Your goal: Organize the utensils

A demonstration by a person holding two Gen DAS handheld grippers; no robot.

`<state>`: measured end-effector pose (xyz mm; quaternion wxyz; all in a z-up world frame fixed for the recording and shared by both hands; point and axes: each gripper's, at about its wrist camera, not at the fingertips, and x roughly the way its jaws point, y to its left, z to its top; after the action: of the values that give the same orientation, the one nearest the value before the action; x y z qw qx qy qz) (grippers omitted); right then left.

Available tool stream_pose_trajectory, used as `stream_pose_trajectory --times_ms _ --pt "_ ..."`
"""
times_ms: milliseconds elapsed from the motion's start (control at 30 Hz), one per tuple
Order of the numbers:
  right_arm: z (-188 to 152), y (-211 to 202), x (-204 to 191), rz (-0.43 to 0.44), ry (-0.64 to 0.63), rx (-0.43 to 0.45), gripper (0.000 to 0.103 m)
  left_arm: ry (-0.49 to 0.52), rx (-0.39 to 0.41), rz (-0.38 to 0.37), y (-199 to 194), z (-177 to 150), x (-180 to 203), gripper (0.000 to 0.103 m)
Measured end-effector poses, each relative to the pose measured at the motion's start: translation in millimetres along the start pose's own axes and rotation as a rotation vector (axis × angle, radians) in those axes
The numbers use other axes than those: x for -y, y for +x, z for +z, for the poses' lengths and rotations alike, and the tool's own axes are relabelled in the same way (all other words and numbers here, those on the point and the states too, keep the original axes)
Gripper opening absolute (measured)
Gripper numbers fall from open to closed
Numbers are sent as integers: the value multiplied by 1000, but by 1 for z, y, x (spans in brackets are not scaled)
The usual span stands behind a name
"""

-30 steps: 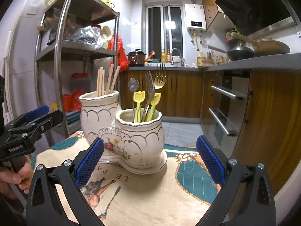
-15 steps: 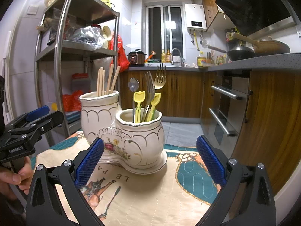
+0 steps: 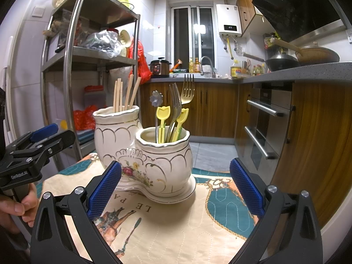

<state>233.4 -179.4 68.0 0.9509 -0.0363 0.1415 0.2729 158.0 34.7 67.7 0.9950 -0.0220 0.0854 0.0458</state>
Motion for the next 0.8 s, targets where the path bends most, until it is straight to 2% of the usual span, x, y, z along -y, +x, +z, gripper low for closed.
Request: stream_pose_trajectory --times_ms 800 --pt "0 0 0 0 0 0 98 7 -7 -12 1 -2 0 98"
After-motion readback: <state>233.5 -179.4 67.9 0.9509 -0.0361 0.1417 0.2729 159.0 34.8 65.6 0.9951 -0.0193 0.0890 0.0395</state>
